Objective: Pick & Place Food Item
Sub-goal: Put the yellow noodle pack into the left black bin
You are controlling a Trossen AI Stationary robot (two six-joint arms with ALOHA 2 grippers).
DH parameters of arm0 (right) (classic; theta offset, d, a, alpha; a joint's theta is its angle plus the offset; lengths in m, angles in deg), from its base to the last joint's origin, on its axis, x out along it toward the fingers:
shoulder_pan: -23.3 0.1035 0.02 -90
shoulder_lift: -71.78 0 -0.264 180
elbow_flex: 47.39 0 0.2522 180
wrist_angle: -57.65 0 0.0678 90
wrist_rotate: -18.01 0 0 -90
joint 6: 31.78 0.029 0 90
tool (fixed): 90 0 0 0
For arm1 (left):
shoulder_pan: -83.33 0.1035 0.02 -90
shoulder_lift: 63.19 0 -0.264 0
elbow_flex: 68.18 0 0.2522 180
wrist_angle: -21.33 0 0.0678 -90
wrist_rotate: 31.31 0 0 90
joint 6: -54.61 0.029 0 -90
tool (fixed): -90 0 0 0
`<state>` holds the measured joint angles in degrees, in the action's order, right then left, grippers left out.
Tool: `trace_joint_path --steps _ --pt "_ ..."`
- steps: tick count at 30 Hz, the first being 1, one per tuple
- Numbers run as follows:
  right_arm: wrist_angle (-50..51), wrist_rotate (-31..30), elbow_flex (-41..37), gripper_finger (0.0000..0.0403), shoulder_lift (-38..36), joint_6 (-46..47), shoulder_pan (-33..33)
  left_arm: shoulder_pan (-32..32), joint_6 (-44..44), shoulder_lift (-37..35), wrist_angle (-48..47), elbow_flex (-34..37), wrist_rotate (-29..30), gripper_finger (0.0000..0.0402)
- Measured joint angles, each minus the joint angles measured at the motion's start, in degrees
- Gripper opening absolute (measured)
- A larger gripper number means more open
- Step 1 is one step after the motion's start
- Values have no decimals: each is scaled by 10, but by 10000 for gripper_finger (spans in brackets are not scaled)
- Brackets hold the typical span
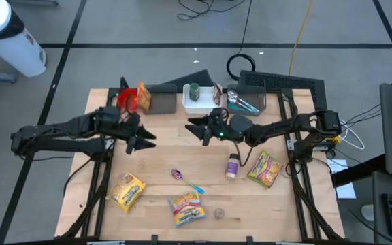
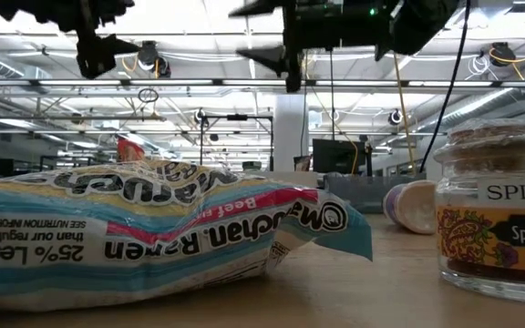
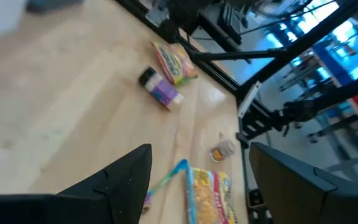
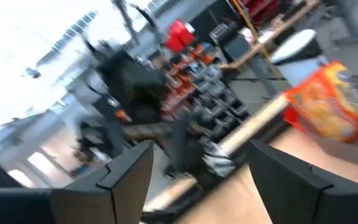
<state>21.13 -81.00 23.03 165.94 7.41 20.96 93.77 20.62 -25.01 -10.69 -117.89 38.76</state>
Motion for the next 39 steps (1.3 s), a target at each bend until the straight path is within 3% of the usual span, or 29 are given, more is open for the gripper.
trace_joint_path --steps 8,13,20,29,31,34,39 --pt "-12 8 1 251 0 9 19 -83 -135 28 122 134 6 273" --pt "-13 81 1 251 0 7 26 -123 -256 61 256 202 60 273" --pt "4 198 1 251 -16 9 48 -209 -354 130 291 207 186 273" --pt "191 208 1 251 -102 -76 112 -297 -476 264 291 164 256 273" --pt "226 191 1 251 -115 -88 124 -304 -460 295 288 141 243 273" --pt "266 172 1 251 -130 -99 139 -298 -417 321 239 100 169 273" --pt "282 165 1 251 -137 -116 149 -269 -314 327 -29 -2 26 273"
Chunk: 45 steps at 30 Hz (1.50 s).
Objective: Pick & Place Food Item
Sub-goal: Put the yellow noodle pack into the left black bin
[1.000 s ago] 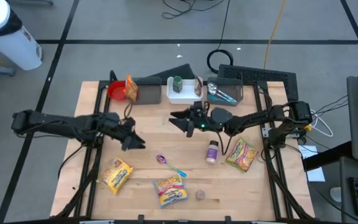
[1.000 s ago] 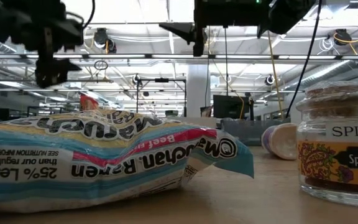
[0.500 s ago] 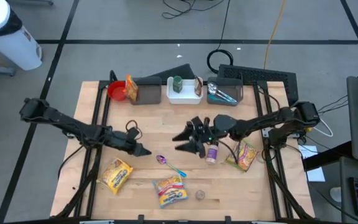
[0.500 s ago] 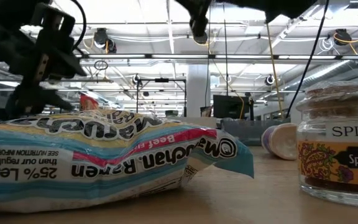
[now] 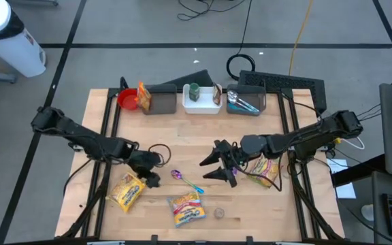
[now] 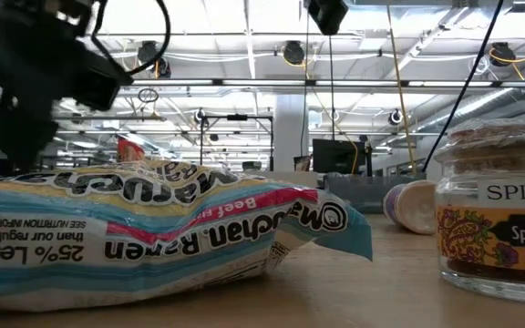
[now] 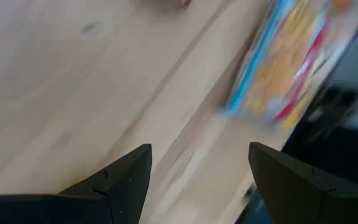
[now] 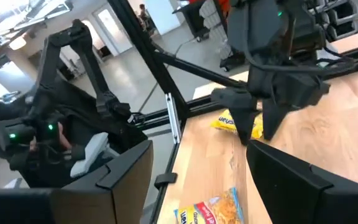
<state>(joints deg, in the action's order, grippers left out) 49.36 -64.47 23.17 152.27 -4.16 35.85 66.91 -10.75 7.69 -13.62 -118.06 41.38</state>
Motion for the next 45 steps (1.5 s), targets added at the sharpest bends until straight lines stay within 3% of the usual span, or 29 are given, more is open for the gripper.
trace_joint_path --steps 4,7,13,17,24,36,45 --pt "-1 -1 0 251 0 -2 -5 25 125 -1 -194 -90 -17 273" --pt "-1 -2 0 251 0 -3 -12 44 209 -1 -282 -129 -18 273" --pt "-4 -45 0 251 0 2 -26 78 358 -1 -351 -117 -85 273" --pt "-9 -90 0 251 0 2 -30 97 448 -1 -385 -90 -93 273" --pt "-57 -109 0 251 0 2 -44 102 555 -1 -387 -29 -124 273" --pt "-116 -134 0 251 0 4 -70 120 580 1 -338 4 -157 273" --pt "-115 -135 0 251 0 11 -69 120 558 59 -293 4 -150 273"
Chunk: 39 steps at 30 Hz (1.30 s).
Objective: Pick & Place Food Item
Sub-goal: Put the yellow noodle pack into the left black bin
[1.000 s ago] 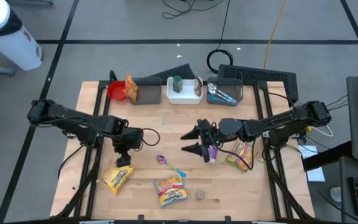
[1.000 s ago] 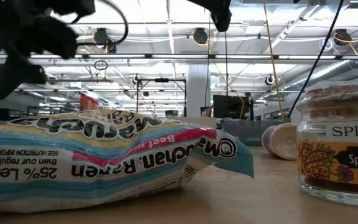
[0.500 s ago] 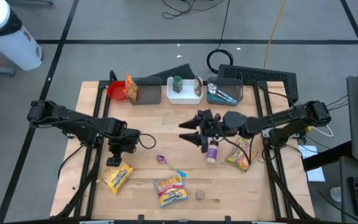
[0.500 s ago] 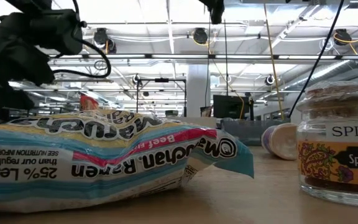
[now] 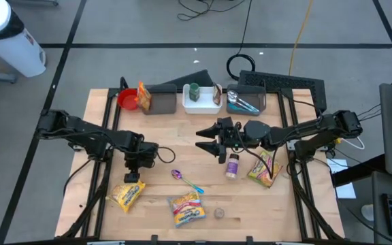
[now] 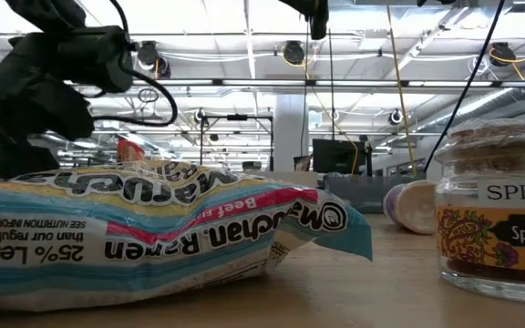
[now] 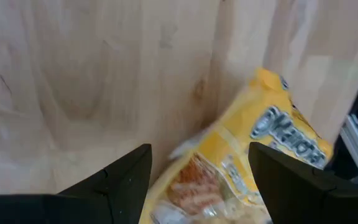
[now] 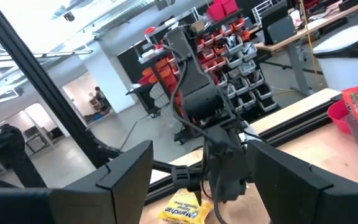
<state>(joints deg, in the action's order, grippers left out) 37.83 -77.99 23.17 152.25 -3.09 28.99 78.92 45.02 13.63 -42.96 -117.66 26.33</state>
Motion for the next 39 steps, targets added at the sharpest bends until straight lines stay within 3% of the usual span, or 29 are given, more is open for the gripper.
trace_joint_path --steps 8,17,39 --pt "3 1 0 251 0 1 4 0 3 44 16 0 2 273" --pt "27 2 0 251 0 3 4 0 2 45 16 0 -5 262" --pt "28 2 0 251 0 -9 4 0 4 45 16 0 -7 8"
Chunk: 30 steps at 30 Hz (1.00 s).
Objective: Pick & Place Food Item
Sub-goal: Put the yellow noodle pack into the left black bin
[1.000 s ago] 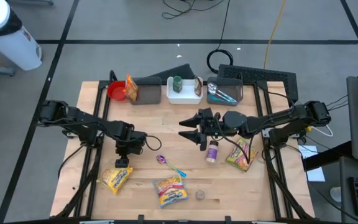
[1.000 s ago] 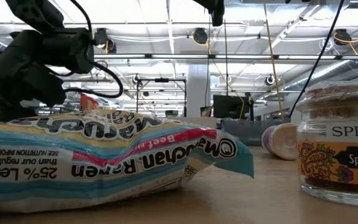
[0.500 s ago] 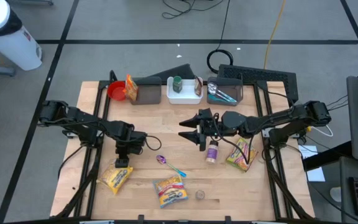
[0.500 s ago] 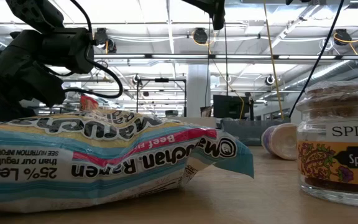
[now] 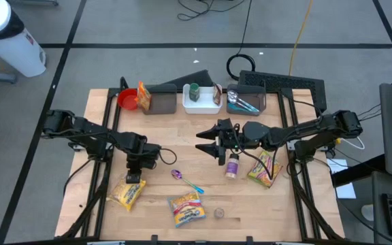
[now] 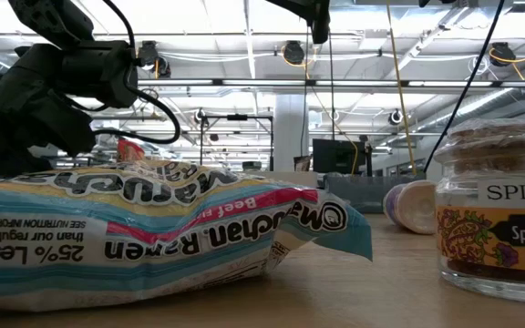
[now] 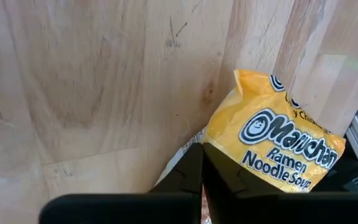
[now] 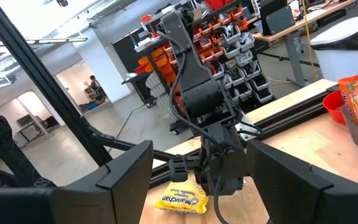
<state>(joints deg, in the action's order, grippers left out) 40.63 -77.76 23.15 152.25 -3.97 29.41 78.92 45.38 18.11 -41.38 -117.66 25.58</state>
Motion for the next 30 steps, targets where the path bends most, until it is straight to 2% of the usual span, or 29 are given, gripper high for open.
trace_joint_path --steps 6,12,30 --pt "0 0 0 251 0 0 0 16 -2 0 -7 -3 -8 4" --pt "0 0 0 251 0 0 0 49 5 0 -30 -35 -7 3" --pt "11 0 0 251 0 -10 0 111 62 0 -130 -225 103 1"
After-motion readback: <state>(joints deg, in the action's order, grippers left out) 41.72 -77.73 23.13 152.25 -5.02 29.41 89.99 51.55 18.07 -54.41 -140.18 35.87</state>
